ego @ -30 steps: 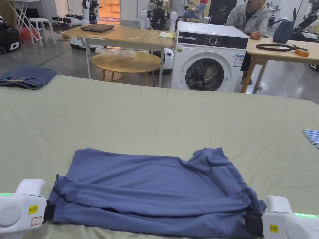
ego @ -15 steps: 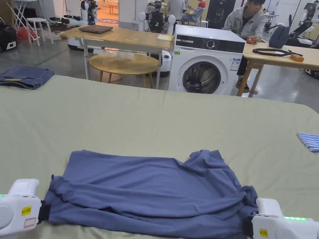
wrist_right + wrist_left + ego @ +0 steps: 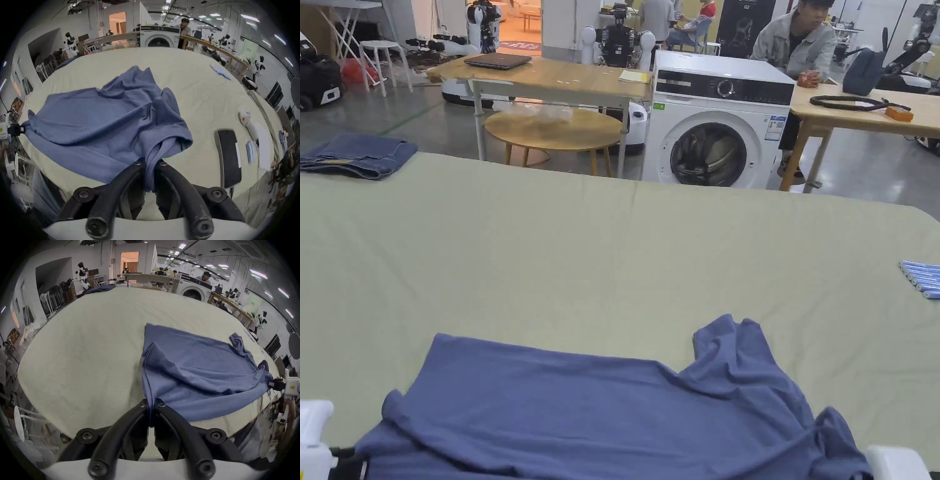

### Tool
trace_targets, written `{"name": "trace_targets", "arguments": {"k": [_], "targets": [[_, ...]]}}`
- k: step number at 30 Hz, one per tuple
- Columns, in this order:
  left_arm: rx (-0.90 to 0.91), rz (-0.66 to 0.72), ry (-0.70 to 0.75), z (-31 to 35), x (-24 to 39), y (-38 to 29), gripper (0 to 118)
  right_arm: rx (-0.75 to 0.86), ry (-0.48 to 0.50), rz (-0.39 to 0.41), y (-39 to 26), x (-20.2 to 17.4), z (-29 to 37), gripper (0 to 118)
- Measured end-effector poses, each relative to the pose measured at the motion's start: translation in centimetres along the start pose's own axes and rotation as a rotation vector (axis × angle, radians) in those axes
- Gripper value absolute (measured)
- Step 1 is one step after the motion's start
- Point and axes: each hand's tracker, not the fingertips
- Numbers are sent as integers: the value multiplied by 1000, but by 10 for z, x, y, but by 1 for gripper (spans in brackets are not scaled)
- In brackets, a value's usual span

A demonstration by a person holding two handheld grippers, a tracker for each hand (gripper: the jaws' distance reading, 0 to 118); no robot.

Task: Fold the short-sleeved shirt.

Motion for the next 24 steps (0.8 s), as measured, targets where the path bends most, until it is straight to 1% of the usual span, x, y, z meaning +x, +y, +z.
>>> {"name": "trace_targets", "arguments": {"k": [5,8,10,11,13,14,15,17,20,21,24], "targets": [[-62,-8,24,-16,2,-29,0,-73,-19,-10,-34,-4,-29,9],[-84,-33,47,-32,3,-35,0,-68,-21,-27,-39,-4,-42,9],[-82,-32,53,-36,2,-34,0,-62,-26,-17,-37,-5,-42,13],[-81,-32,55,-36,2,-33,0,-59,-34,-10,-36,-6,-41,18],[-81,-33,50,-32,1,-30,0,-38,-73,15,-33,-6,-36,41],[-84,-26,43,-30,0,-28,1,-29,-95,14,-31,-4,-32,52],[-85,-12,34,-26,-1,-25,8,-10,-101,-2,-29,-2,-26,59],[-60,17,30,-16,-1,-21,31,50,-95,-31,-21,2,-12,60],[35,32,12,-3,1,-9,35,167,-88,-58,-5,1,9,62],[71,33,1,0,3,-5,35,218,-71,-54,0,-2,14,63],[165,21,-25,3,14,8,35,330,-60,-47,14,-16,20,63]]}}
